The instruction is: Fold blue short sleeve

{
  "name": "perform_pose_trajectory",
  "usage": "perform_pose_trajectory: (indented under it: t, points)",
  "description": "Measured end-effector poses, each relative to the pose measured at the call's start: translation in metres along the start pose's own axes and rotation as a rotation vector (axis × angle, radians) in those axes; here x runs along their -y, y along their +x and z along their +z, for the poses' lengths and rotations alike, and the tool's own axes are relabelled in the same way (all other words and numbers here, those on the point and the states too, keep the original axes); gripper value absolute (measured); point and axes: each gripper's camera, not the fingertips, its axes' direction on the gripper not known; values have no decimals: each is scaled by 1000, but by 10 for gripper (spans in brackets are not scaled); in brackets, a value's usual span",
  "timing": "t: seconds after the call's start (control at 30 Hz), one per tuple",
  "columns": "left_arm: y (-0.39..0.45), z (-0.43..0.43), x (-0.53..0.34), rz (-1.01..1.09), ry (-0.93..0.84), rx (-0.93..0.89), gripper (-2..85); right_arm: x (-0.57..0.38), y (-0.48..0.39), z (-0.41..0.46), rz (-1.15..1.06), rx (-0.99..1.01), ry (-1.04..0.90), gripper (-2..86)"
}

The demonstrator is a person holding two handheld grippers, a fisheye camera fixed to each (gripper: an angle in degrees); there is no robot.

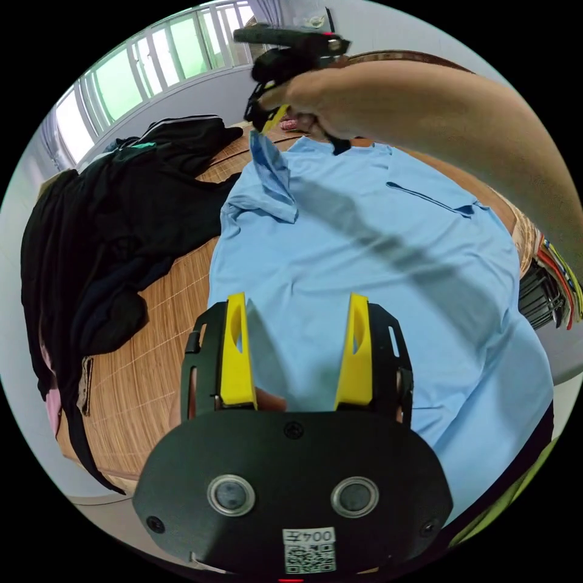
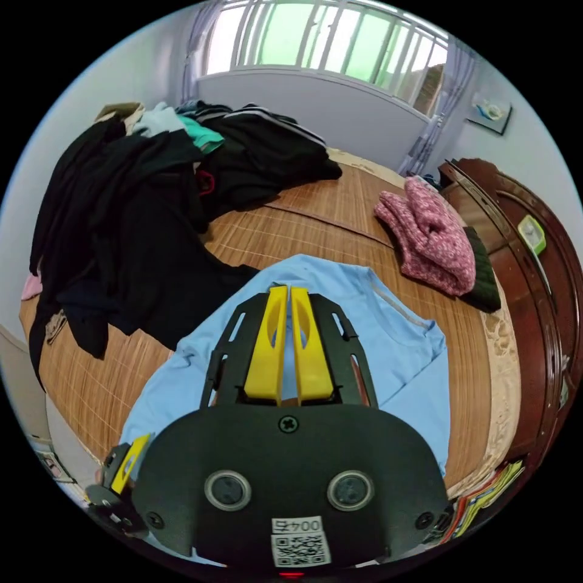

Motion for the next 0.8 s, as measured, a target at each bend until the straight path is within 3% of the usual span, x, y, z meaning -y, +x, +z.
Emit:
perform_pose_trajectory:
  t: [0.27,0.5,0.63,0.8]
  points:
    - [-6,6,2,16,-7,8,222,-58,110,38,198,41,-161,36]
    - [-11,12,5,13,-13,1,220,-83,130,39,229,128,-117,87]
    - [-14,14,6,8,-14,-5,220,-94,95,23,-4,363,-19,89]
    - [-15,16,8,6,-13,-11,218,-111,44,21,-264,352,-36,99]
